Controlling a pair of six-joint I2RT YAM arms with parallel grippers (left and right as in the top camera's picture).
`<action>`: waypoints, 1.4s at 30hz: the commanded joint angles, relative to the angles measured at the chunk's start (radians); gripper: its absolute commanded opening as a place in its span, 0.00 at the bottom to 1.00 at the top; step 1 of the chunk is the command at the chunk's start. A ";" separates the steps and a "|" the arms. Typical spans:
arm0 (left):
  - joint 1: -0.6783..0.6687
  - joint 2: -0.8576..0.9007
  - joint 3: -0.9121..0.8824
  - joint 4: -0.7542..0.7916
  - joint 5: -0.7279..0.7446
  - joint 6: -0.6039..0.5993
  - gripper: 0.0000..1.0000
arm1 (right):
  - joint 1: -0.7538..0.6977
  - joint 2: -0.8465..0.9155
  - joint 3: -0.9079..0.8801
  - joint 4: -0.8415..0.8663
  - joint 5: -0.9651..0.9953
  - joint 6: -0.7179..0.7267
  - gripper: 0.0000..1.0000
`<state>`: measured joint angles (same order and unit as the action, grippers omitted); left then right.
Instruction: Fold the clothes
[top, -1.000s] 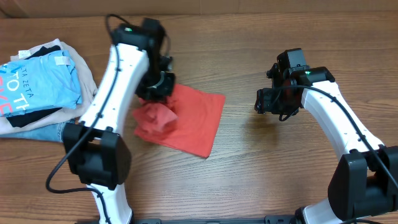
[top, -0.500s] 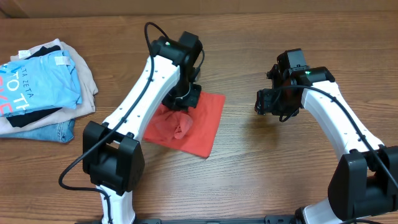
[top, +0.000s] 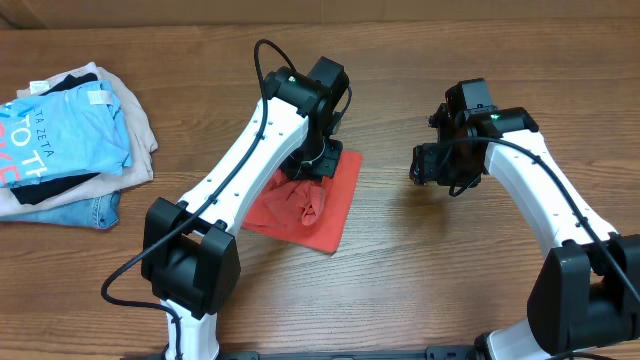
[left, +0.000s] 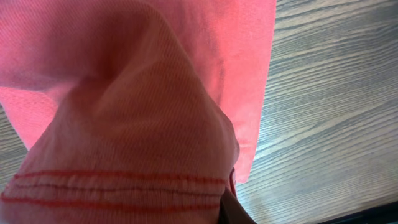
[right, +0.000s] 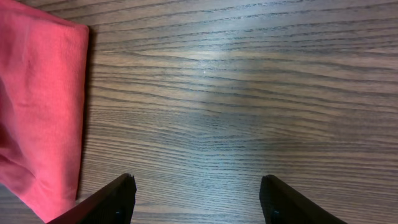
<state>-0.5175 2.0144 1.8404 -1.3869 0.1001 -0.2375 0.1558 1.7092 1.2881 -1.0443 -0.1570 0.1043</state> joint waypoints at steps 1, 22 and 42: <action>-0.007 0.010 -0.005 0.005 0.005 -0.014 0.17 | -0.006 -0.018 0.015 0.001 -0.001 0.001 0.68; 0.052 -0.023 -0.003 -0.004 0.045 -0.006 0.34 | -0.003 -0.018 0.015 0.026 -0.229 -0.167 0.72; 0.270 -0.028 -0.127 -0.035 -0.128 -0.171 0.41 | 0.294 0.048 0.016 0.319 -0.032 -0.441 0.78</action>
<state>-0.2729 2.0140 1.7458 -1.4403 -0.0200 -0.3809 0.4347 1.7287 1.2884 -0.7414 -0.2455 -0.2390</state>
